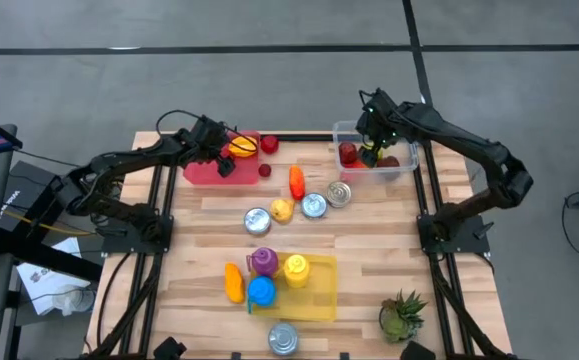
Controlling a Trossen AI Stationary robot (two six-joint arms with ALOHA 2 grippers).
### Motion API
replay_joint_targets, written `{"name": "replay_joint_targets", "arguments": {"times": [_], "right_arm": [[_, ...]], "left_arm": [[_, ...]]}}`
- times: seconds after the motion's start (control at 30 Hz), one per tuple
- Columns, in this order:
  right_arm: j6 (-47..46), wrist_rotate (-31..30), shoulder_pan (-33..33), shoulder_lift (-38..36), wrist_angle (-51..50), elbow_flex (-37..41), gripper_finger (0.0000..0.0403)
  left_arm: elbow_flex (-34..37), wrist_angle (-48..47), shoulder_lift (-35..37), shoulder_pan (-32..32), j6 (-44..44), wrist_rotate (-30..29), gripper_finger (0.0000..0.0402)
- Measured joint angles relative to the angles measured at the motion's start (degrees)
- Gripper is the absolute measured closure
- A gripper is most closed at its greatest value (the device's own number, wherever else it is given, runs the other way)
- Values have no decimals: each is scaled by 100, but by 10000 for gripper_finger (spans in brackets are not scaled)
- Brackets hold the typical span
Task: Pick & Place Food Item
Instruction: Put the red apple from the red bin into the transparent bin
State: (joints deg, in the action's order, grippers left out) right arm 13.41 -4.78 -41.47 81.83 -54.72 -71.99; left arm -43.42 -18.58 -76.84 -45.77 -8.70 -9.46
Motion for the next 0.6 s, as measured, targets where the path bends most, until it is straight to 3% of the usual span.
{"name": "replay_joint_targets", "arguments": {"times": [0.3,0.6], "right_arm": [[-59,-14,488,-198,42,-2,39],[-81,-22,627,-197,69,-2,39]], "left_arm": [[-7,20,-426,-665,319,870,55],[-9,205,-1236,-526,407,879,56]]}}
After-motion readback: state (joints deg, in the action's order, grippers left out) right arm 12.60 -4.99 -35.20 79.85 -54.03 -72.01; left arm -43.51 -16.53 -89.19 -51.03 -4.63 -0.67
